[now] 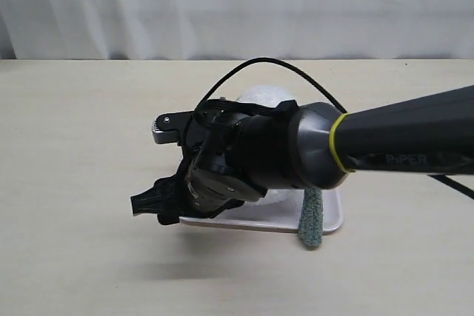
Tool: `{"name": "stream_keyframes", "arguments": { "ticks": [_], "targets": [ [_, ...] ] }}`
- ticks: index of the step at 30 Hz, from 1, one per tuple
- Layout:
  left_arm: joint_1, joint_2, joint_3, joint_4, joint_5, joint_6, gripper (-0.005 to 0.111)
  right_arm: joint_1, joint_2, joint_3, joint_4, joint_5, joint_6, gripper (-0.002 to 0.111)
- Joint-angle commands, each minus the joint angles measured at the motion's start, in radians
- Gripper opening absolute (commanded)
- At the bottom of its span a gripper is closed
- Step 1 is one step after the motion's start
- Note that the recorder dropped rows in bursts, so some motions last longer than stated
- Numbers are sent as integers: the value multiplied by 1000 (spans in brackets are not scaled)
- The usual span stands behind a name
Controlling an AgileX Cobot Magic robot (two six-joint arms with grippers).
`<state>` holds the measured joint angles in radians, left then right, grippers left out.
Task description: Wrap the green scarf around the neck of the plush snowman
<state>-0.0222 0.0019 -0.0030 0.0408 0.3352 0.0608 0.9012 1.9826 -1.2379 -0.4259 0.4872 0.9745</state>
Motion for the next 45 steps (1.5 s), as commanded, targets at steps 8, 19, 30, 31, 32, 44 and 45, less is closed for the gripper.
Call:
{"name": "stream_keyframes", "arguments": {
  "ticks": [8, 19, 30, 31, 32, 44, 45],
  "targets": [
    [4, -2, 3, 0, -13, 2, 0, -31, 72, -4, -61, -175, 36, 64],
    [4, -2, 3, 0, -13, 2, 0, -62, 96, -4, -125, -225, 32, 57],
    [4, -2, 3, 0, -13, 2, 0, -62, 89, -4, -142, -164, 7, 8],
    [4, -2, 3, 0, -13, 2, 0, -62, 84, -4, -142, -147, -2, 4],
    [4, -2, 3, 0, -13, 2, 0, -62, 76, -4, -142, -119, -2, 4],
    [4, -2, 3, 0, -13, 2, 0, -62, -108, -6, 82, 120, -306, 4],
    [4, -2, 3, 0, -13, 2, 0, -62, -126, -8, 80, 142, -310, 4]
  ]
}}
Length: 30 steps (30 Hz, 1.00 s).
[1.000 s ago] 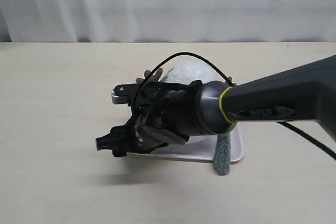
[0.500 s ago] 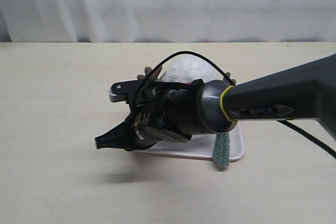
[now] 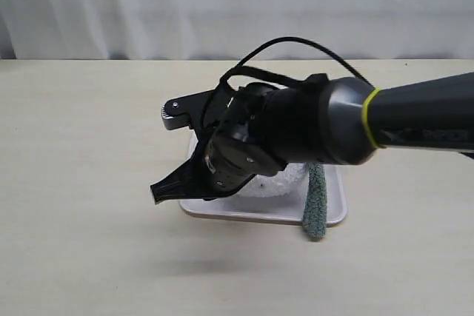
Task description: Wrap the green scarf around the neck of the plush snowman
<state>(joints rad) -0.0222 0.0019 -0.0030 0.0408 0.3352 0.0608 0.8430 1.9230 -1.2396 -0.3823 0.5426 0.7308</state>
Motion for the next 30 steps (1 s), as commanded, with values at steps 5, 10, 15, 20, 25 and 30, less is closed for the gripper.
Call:
{"name": "stream_keyframes", "arguments": {
  "ticks": [5, 10, 15, 20, 25, 30],
  "targets": [
    [4, -2, 3, 0, -13, 2, 0, -4, -136, -84, 36, 193, -99, 4],
    [4, -2, 3, 0, -13, 2, 0, -4, -152, -197, 38, 281, -122, 4],
    [4, -2, 3, 0, -13, 2, 0, -4, -152, -238, 46, 325, -126, 4],
    [4, -2, 3, 0, -13, 2, 0, -4, -152, -253, 56, 319, -146, 4],
    [4, -2, 3, 0, -13, 2, 0, -4, -152, -320, 69, 321, -149, 4],
    [4, -2, 3, 0, -13, 2, 0, -4, -152, -329, 135, 338, -196, 4]
  ]
}}
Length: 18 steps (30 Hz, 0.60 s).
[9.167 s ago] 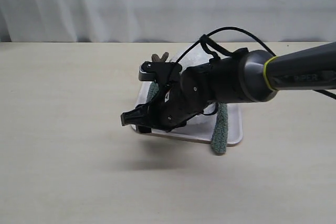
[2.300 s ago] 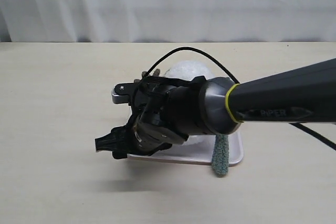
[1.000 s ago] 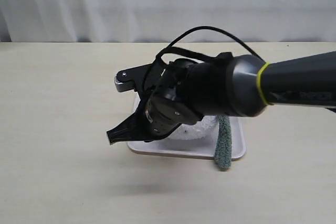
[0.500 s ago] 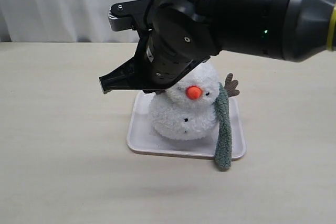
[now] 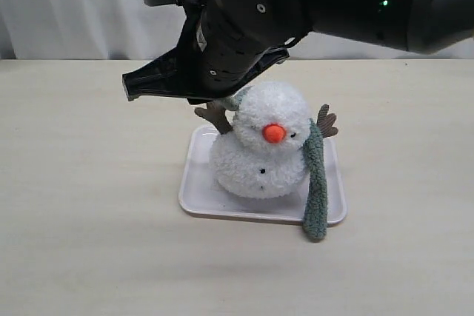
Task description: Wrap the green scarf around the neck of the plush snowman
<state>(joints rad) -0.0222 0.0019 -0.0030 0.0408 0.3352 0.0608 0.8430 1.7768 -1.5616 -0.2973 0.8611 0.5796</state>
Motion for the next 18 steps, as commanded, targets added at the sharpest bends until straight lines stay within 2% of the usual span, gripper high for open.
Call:
{"name": "stream_keyframes", "arguments": {
  "ticks": [1, 8, 18],
  "targets": [
    [4, -2, 3, 0, -13, 2, 0, 3, -1, -5, 57, 36, -45, 4],
    [4, -2, 3, 0, -13, 2, 0, 58, 20, 62, 32, 36, -43, 4],
    [4, -2, 3, 0, -13, 2, 0, 67, 25, 231, 38, 15, -39, 4]
  ]
}}
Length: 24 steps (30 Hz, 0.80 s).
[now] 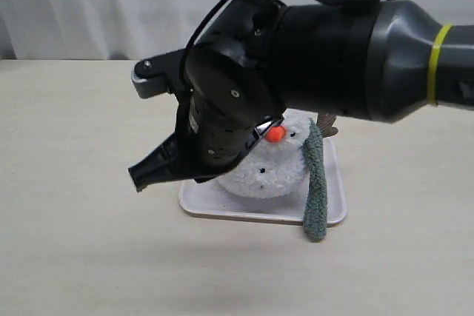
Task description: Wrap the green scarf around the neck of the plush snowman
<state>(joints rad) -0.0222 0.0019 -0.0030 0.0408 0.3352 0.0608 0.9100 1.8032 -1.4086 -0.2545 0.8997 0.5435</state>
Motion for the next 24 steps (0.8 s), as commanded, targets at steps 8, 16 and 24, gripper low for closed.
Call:
{"name": "stream_keyframes", "arguments": {
  "ticks": [8, 16, 24],
  "targets": [
    [4, -2, 3, 0, -13, 2, 0, 0, 46, 210, -23, -108, 3, 4],
    [4, -2, 3, 0, -13, 2, 0, 0, 121, 216, -120, 2, 17, 4],
    [4, -2, 3, 0, -13, 2, 0, 0, 133, 216, -222, 74, 17, 4]
  ]
}}
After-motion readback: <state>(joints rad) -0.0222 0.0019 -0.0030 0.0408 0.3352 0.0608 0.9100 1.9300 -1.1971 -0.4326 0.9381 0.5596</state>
